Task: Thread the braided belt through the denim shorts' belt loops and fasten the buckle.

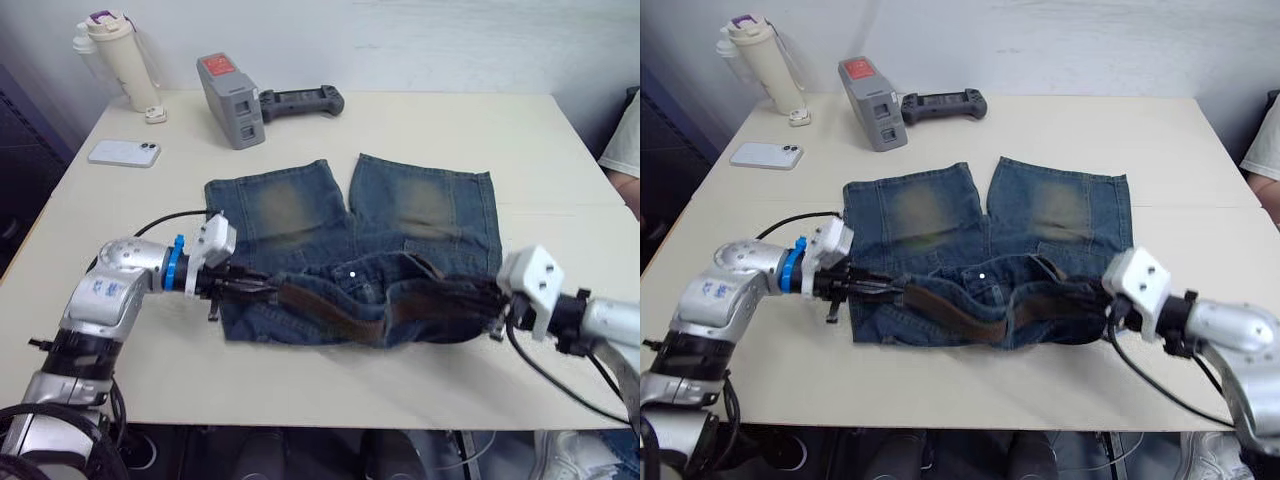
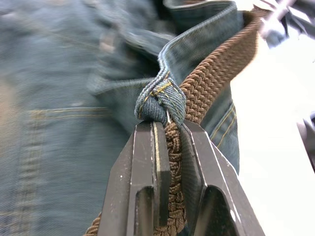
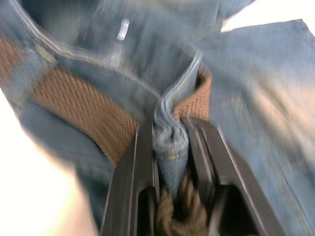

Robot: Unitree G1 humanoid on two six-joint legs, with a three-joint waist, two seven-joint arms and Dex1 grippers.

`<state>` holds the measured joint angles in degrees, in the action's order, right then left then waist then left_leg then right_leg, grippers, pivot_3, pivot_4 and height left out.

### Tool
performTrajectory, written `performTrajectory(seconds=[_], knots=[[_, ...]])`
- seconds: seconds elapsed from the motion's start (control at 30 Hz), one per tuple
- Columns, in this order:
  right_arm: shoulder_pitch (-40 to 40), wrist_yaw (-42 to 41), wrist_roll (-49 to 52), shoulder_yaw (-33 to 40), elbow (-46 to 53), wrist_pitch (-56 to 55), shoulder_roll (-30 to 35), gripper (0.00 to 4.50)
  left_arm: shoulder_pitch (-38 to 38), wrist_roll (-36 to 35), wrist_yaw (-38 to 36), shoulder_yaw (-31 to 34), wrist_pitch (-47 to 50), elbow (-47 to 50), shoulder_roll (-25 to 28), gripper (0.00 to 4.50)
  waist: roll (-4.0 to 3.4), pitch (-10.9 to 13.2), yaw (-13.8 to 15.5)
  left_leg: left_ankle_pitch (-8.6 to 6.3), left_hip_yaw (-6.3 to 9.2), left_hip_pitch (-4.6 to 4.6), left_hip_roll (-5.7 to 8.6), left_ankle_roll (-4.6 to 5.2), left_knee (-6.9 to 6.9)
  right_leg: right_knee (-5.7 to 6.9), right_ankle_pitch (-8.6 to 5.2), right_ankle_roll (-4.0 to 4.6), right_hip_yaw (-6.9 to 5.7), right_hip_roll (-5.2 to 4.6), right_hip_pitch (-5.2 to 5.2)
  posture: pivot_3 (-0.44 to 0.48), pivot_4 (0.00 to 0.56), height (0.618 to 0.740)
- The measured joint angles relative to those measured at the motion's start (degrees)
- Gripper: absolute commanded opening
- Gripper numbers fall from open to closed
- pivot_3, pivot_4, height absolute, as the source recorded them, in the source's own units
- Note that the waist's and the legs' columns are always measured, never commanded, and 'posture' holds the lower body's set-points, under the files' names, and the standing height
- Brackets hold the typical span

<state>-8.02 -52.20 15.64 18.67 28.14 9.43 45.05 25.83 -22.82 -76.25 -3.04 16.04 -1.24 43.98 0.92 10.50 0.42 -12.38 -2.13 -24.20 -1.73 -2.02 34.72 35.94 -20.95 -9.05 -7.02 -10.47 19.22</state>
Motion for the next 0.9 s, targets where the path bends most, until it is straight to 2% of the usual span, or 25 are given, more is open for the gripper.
performTrajectory(seconds=[0.17,0.23,0.3,0.4,0.5,0.63,0.67,0.7,0.73,0.77,0.9], knots=[[-14.0,1.1,-8.1,5.0,-3.2,-29.1,-6.0,0.33,-9.6,2.7,-1.1,4.2,-17.2,4.1,2.0,0.13,0.0,0.0,0.2,-0.02,-0.06,0.04,-0.01,0.0,-0.04,-0.01,0.0,0.0,0.07,0.0,0.02,0.0,0.15,0.74],[-18.8,1.4,-10.3,6.0,-5.1,-40.2,-8.1,0.33,-16.3,3.7,-3.4,5.4,-27.7,5.2,3.4,0.13,-0.02,0.0,0.0,-0.03,-0.15,0.15,-0.02,0.01,-0.11,-0.03,0.0,0.0,0.15,0.0,0.0,0.0,0.15,0.74],[-20.9,1.7,-12.0,6.1,-7.0,-46.6,-8.4,0.33,-19.8,4.5,-4.7,5.3,-34.4,4.9,3.4,0.13,0.0,0.0,-0.3,-0.03,-0.16,0.16,-0.04,0.01,0.0,-0.08,0.0,0.0,0.18,0.0,0.02,0.0,0.15,0.74],[-24.5,3.4,-14.9,6.0,-12.7,-61.5,-9.4,0.33,-23.7,5.5,-2.7,7.2,-45.1,4.1,1.9,0.13,0.06,0.0,-0.4,-0.05,-0.17,0.4,-0.06,-0.01,-0.05,-0.11,-0.01,0.01,0.24,0.01,-0.16,0.0,0.15,0.74],[-26.9,4.7,-17.1,5.1,-16.8,-70.0,-9.4,0.33,-27.3,6.1,-2.6,7.5,-51.0,2.4,2.0,0.13,0.05,0.0,-0.6,-0.24,-0.35,1.09,-0.08,-0.07,-0.33,-0.31,-0.12,0.05,0.35,0.01,-0.72,0.0,0.15,0.74],[-28.3,7.6,-22.1,3.4,-25.1,-81.0,-9.3,0.33,-31.3,7.8,-2.1,6.2,-60.4,-0.2,2.3,0.13,0.08,-0.1,-0.6,-0.27,-0.39,1.14,-0.14,-0.11,-0.31,-0.29,-0.14,0.07,0.41,0.04,-0.71,0.0,0.15,0.74],[-28.1,8.4,-23.1,3.2,-26.6,-82.5,-9.1,0.83,-31.3,8.0,-2.0,5.7,-61.0,-0.5,2.4,0.13,0.08,-0.1,-0.6,-0.27,-0.4,1.14,-0.14,-0.11,-0.29,-0.29,-0.14,0.07,0.42,0.04,-0.72,0.0,0.15,0.74],[-27.9,9.2,-23.6,2.8,-28.2,-83.6,-8.2,1.34,-31.2,7.8,-1.7,5.1,-61.0,-0.6,2.9,0.63,0.09,-0.1,-0.6,-0.29,-0.4,1.15,-0.14,-0.09,-0.26,-0.28,-0.14,0.07,0.42,0.04,-0.74,0.0,0.15,0.74],[-27.8,9.6,-23.8,2.7,-29.4,-84.1,-7.3,1.65,-31.2,7.6,-1.5,4.9,-60.8,-0.6,3.3,1.15,0.09,-0.1,-0.6,-0.32,-0.42,1.15,-0.13,-0.06,-0.24,-0.28,-0.14,0.07,0.46,0.03,-0.74,0.0,0.15,0.74],[-27.8,10.2,-23.9,2.7,-32.0,-84.5,-5.8,2.11,-31.3,6.9,-1.5,4.8,-59.6,-0.7,4.1,1.43,0.09,-0.1,-0.6,-0.37,-0.44,1.16,-0.14,-0.04,-0.23,-0.29,-0.14,0.07,0.48,0.04,-0.74,0.0,0.15,0.74],[-27.6,13.0,-24.7,3.6,-39.8,-86.8,-2.3,4.07,-31.8,3.4,-1.8,4.8,-54.3,-0.8,5.9,3.21,0.09,-0.1,-0.6,-0.4,-0.45,1.16,-0.22,-0.05,-0.23,-0.28,-0.15,0.08,0.47,0.09,-0.73,0.0,0.15,0.74]])
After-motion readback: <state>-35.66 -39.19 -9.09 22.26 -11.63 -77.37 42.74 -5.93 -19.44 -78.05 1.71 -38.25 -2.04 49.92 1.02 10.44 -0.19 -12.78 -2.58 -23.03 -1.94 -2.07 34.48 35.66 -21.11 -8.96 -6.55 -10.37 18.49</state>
